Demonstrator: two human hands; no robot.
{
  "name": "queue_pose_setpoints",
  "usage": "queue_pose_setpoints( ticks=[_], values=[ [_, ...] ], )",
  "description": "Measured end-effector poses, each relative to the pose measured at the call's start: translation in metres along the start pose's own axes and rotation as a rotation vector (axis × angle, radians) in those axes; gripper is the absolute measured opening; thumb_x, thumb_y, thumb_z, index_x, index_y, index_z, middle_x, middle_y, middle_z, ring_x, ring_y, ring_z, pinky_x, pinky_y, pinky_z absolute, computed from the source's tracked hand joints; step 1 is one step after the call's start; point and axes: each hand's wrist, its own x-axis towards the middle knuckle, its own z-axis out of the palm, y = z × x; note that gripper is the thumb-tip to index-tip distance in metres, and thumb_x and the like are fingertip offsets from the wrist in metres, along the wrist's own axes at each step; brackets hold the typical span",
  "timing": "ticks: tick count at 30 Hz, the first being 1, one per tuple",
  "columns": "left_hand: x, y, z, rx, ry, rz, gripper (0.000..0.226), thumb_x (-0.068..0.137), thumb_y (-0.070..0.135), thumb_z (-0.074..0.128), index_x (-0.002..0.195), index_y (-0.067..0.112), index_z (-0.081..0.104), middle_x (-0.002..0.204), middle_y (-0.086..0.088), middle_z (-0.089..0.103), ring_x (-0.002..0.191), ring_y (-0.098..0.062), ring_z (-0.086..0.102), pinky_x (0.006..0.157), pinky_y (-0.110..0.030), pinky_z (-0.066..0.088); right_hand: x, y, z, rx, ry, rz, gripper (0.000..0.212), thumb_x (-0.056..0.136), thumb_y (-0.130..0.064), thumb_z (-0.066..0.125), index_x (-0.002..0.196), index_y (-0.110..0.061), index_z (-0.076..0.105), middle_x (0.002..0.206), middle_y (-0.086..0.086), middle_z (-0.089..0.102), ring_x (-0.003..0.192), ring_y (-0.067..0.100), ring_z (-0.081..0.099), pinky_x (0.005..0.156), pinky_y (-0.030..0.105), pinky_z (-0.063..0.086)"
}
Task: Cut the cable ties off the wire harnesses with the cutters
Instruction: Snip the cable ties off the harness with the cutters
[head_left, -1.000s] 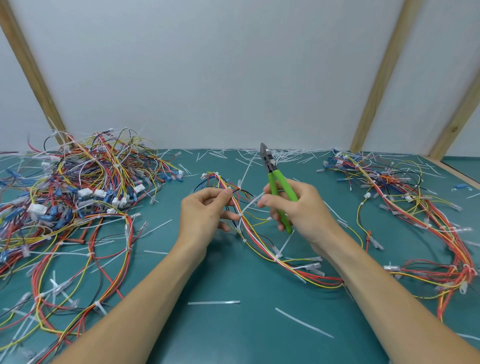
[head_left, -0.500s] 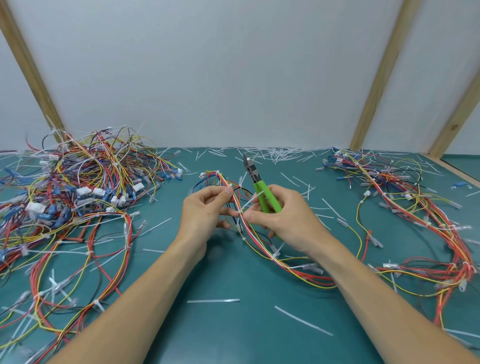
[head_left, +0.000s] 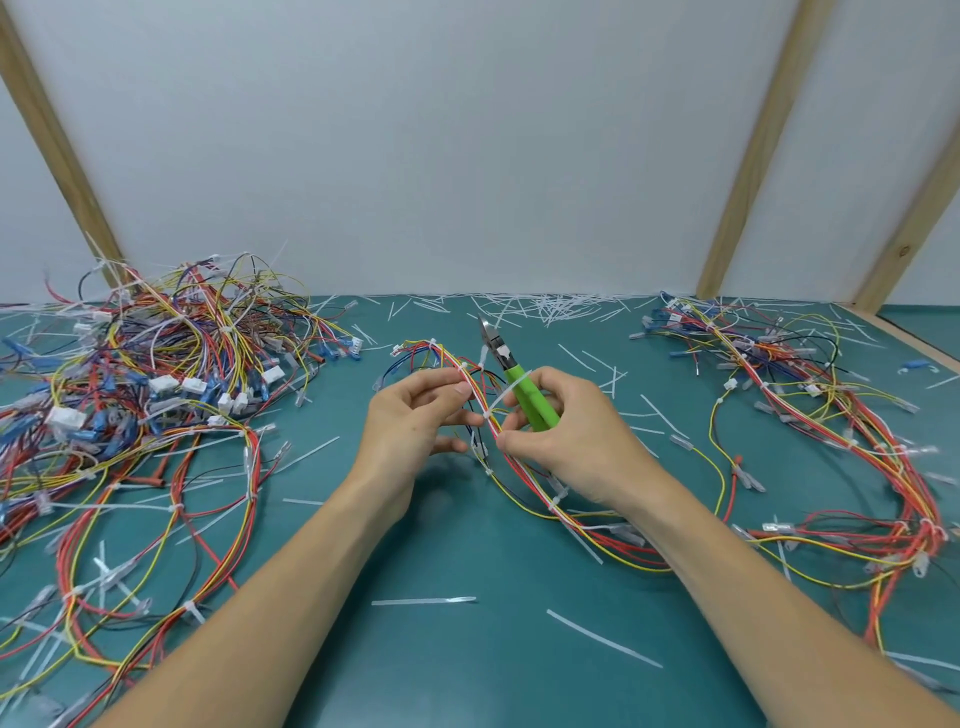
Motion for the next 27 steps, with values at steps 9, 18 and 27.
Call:
queue_pose_setpoints(
  ticks=[9, 18, 27],
  values=[
    [-0.002, -0.002, -0.001, 0.114, -0.158, -0.074, 0.015, 0.096, 0.024, 0.066, 0.099, 0.010, 0.072, 0.092, -0.001, 0.075, 0.066, -0.015, 0.066, 0.049, -0.023, 0.046, 0.005, 0.001, -0.005, 0.196, -0.016, 0.080, 0.027, 0.082, 0.001, 0.080, 0.098, -0.016, 0.065, 0.070, -0.008, 0.071, 0.061, 0.010, 0.061, 0.055, 0.022, 0.052],
    [-0.002, -0.003, -0.001, 0.012, -0.317, -0.197, 0.026, 0.081, 0.038, 0.071, 0.097, 0.017, 0.077, 0.088, 0.007, 0.069, 0.054, -0.006, 0.048, 0.047, -0.018, 0.035, 0.004, 0.000, -0.012, 0.333, -0.061, 0.191, 0.023, 0.084, -0.006, 0.082, 0.099, -0.018, 0.068, 0.089, 0.004, 0.074, 0.073, 0.017, 0.064, 0.058, 0.024, 0.055],
    [-0.003, 0.002, 0.002, 0.019, -0.135, -0.085, 0.017, 0.085, 0.036, 0.075, 0.082, 0.019, 0.076, 0.078, 0.004, 0.065, 0.057, -0.009, 0.060, 0.044, -0.020, 0.037, 0.011, 0.000, -0.017, 0.177, 0.102, 0.124, 0.019, 0.092, -0.035, 0.073, 0.096, -0.016, 0.069, 0.087, 0.000, 0.078, 0.064, 0.010, 0.060, 0.060, 0.031, 0.055]
  ],
)
